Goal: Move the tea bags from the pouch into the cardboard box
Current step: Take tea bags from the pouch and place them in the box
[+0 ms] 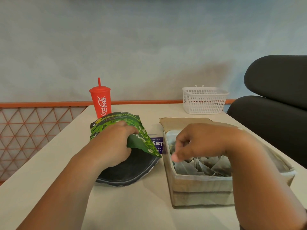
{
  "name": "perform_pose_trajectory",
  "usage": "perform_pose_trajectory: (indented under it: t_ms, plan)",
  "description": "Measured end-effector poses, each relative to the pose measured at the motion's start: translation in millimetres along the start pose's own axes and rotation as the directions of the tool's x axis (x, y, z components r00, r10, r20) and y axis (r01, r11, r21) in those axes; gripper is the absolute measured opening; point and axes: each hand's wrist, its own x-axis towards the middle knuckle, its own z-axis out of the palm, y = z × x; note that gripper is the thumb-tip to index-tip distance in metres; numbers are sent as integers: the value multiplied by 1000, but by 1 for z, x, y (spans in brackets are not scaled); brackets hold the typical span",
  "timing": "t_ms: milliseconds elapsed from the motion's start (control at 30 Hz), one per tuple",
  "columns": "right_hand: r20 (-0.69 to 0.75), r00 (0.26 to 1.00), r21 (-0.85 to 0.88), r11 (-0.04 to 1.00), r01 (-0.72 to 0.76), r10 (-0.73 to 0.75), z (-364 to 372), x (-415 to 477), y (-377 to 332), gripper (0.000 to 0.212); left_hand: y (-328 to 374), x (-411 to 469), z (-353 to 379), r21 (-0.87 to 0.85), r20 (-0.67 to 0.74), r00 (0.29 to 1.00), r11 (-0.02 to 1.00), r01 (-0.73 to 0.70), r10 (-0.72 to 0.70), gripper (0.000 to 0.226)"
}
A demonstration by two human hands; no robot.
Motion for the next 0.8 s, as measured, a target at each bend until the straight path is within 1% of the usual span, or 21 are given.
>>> perform_pose_trajectory:
  t_ms: [67, 133, 233, 333, 433, 567, 633, 800]
  plan:
    - [108, 994, -74, 997, 6, 2, 6, 2, -12, 37, 0, 0, 0, -8, -2, 1000, 1000, 3, -3, 54]
    - [137, 990, -159, 987, -5, 27, 13, 5, -21, 36, -1, 0, 0, -16, 2, 1000, 1000, 6, -6, 54]
    - [98, 994, -254, 967, -27, 53, 21, 7, -27, 31, 0, -1, -1, -21, -1, 1000, 1000, 12, -12, 55]
    - [71, 997, -302, 953, 0, 23, 24, 13, -28, 26, -1, -1, 0, -23, -3, 1000, 1000, 14, -14, 54]
    - [69, 997, -303, 951, 61, -42, 26, 21, -24, 21, -2, -1, 0, -34, -15, 1000, 999, 1, -1, 53]
    - [43, 993, -294, 948, 120, -112, 25, 24, -18, 27, -4, -1, -1, -43, -62, 998, 999, -1, -2, 49]
    - [21, 991, -275, 953, 131, -130, 25, 25, -15, 26, -5, -1, -1, -49, -101, 995, 999, 1, -6, 46]
    - [-40, 987, -240, 960, 143, -157, 28, 30, -10, 31, -6, 2, -3, -121, -230, 972, 992, 22, -50, 44]
